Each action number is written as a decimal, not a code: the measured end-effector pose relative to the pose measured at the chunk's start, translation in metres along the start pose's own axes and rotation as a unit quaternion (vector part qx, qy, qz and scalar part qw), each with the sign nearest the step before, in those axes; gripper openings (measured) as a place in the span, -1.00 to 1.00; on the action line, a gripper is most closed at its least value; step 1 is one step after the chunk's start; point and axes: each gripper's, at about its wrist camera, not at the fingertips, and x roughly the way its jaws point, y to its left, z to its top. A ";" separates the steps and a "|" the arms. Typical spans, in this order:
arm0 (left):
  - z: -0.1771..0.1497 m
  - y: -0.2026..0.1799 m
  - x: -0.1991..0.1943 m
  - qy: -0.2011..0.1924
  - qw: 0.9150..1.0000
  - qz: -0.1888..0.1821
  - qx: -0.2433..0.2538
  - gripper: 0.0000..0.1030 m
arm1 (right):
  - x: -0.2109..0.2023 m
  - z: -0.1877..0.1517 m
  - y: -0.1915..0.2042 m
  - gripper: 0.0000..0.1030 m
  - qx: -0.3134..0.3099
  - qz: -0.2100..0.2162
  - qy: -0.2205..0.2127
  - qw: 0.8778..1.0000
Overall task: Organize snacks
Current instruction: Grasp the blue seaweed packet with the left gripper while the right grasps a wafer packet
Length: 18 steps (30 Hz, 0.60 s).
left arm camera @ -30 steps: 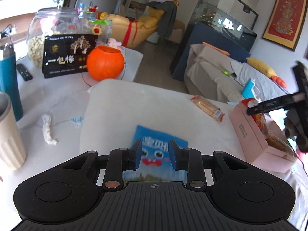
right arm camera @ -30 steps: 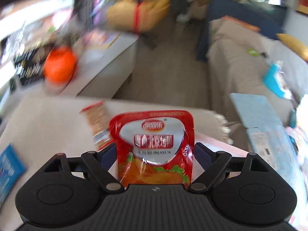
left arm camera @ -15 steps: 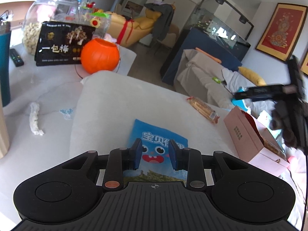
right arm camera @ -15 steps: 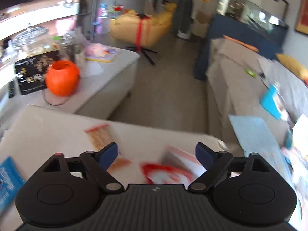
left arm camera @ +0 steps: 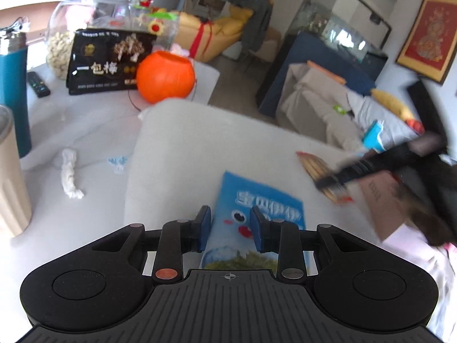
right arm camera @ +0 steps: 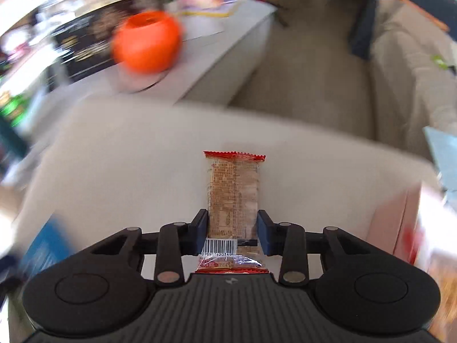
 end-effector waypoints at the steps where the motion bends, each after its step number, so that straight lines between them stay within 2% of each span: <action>1: -0.001 -0.005 0.000 0.001 1.000 0.001 0.009 -0.33 | -0.008 -0.017 0.007 -0.31 -0.015 0.010 0.003 1.000; 4: -0.005 -0.025 0.001 0.020 0.999 -0.007 0.031 -0.33 | -0.037 -0.070 0.024 -0.31 -0.057 0.030 -0.005 0.998; 7: -0.013 -0.053 0.003 0.038 0.997 -0.013 0.068 -0.32 | -0.062 -0.118 0.029 -0.31 -0.068 0.044 -0.022 0.997; 12: -0.028 -0.096 0.007 0.072 0.990 -0.034 0.113 -0.31 | -0.092 -0.179 0.013 -0.31 -0.037 0.036 -0.052 0.997; 18: -0.039 -0.136 0.008 0.095 0.981 -0.045 0.162 -0.31 | -0.117 -0.226 -0.028 -0.31 0.014 0.015 -0.078 0.997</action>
